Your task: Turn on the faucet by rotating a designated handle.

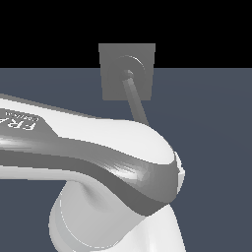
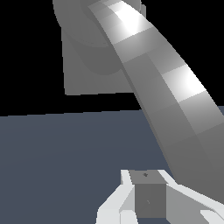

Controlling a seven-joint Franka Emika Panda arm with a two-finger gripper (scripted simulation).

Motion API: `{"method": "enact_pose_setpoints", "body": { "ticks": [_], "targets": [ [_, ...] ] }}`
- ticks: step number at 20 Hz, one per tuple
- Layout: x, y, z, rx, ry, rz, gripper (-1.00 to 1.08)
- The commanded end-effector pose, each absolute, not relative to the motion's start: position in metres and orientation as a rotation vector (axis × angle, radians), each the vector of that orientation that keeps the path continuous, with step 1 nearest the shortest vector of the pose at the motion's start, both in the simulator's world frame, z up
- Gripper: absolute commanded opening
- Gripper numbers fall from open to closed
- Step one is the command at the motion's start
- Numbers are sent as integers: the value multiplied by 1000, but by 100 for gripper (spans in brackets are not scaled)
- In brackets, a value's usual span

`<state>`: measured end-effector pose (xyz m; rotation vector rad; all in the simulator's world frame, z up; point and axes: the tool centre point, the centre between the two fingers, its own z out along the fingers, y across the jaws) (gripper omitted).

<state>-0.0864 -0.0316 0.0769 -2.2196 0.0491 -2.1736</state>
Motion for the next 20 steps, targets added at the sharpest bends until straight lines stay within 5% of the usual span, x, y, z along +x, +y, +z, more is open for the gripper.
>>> {"method": "enact_pose_setpoints", "body": {
  "ticks": [1, 20],
  "targets": [
    [-81, -50, 85, -2205, 61, -2205, -100],
    [-85, -96, 110, -2210, 77, -2185, -100]
  ]
}}
